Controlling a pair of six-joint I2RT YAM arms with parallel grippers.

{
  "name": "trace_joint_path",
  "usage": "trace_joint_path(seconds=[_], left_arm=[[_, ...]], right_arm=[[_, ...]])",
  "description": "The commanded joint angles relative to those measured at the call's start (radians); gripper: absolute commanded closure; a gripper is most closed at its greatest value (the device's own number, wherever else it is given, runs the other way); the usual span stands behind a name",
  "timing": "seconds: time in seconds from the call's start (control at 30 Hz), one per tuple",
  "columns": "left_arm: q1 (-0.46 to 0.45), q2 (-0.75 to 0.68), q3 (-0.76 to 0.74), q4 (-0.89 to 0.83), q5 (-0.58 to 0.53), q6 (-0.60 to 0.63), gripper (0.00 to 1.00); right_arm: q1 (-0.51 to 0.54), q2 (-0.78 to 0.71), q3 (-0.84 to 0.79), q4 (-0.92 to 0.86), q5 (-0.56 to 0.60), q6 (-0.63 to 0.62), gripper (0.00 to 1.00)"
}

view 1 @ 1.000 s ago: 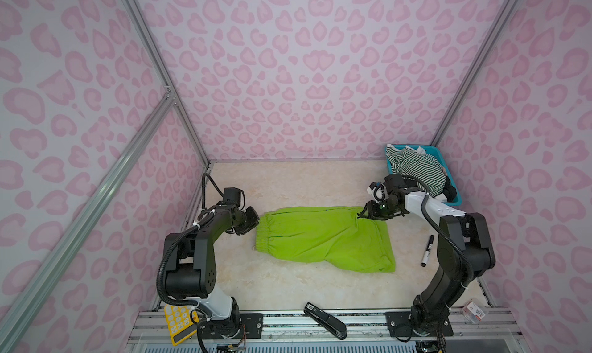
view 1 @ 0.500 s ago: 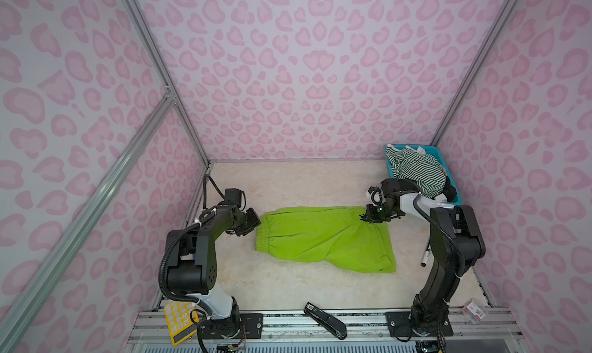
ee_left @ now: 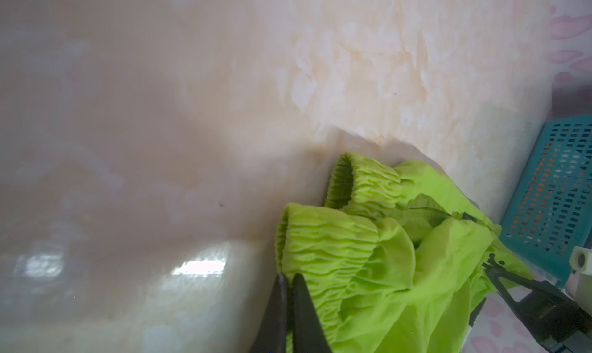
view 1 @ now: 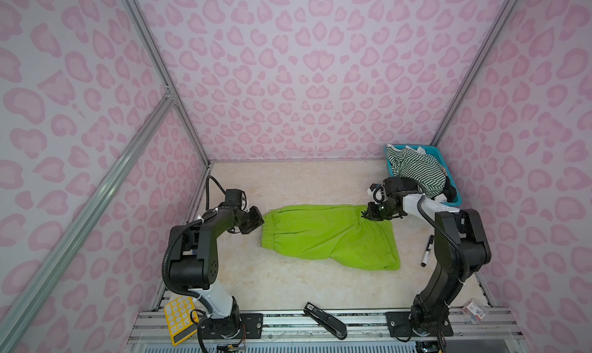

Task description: Fold and stack the mixed laundry pile

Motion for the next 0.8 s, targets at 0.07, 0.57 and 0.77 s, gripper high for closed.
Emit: trace_joint_path(seconds=[0.07,0.57,0.77], left_arm=[[0.001,-0.073,-0.003,0.023,0.039,-0.007,0.97],[0.001,-0.137,0.051,0.103,0.119,0.037,0.98],[-0.028,0.058,0.181,0.140,0.220,0.041,0.93]], right_arm=[[0.001,-0.075,-0.021,0.005,-0.006,0.003,1.00],[0.004,-0.438,-0.117,-0.065,0.290,0.033,1.00],[0.004,-0.394,-0.135,-0.107,0.407,0.088,1.00]])
